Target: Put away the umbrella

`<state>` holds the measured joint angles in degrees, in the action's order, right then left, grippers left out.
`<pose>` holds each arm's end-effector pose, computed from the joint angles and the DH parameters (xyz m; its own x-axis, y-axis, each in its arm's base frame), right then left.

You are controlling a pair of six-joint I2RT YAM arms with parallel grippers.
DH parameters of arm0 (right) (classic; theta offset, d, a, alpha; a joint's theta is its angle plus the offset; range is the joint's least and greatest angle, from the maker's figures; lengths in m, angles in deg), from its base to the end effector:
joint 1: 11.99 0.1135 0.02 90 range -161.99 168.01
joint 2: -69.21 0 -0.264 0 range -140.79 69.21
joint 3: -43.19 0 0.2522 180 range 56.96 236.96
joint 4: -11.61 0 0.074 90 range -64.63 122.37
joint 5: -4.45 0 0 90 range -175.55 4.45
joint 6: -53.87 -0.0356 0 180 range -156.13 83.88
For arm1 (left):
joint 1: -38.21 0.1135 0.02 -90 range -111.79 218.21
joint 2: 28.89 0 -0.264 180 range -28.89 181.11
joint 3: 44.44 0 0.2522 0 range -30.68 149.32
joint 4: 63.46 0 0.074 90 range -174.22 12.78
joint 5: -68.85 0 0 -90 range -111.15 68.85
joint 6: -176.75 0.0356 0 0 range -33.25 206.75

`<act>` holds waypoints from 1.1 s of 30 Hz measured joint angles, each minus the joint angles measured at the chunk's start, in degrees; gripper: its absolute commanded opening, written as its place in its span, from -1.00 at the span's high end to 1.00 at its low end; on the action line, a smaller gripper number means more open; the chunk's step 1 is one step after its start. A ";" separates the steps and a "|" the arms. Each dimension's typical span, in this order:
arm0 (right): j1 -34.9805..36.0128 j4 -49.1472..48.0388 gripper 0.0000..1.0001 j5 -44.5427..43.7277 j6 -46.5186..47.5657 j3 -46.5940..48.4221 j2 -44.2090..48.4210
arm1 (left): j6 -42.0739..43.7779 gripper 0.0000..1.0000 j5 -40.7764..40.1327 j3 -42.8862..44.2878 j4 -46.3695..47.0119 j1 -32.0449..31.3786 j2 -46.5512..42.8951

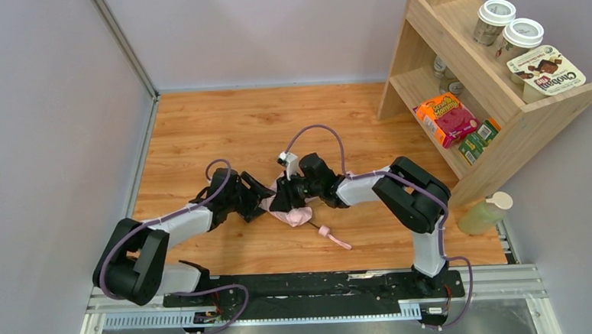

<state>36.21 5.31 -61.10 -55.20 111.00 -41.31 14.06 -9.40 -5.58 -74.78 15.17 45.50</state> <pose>0.2446 0.2957 0.1265 -0.6682 -0.3011 -0.6804 -0.7220 0.4833 0.4951 0.2076 -0.0962 0.1418 -0.6879 -0.7231 -0.0617 -0.4888 0.5245 -0.6971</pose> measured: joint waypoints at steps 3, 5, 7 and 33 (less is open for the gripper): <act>-2.89 -3.15 1.00 7.43 -4.00 0.17 -2.03 | -0.92 -0.55 2.03 0.20 3.28 -0.11 2.78; -4.13 -3.54 1.00 10.84 -5.68 0.94 -3.19 | -1.84 -0.41 2.71 0.55 4.20 -0.37 4.00; -5.11 -3.34 1.00 13.70 -7.06 2.10 -4.37 | -2.91 -0.03 2.75 1.51 3.69 -0.85 5.44; 12.17 32.44 -0.44 -24.44 8.94 9.33 5.73 | -6.88 1.00 6.80 6.03 -6.67 -3.98 7.98</act>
<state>48.39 37.75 -85.54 -46.26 120.33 -35.58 7.18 -2.60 0.46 -81.45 11.19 53.48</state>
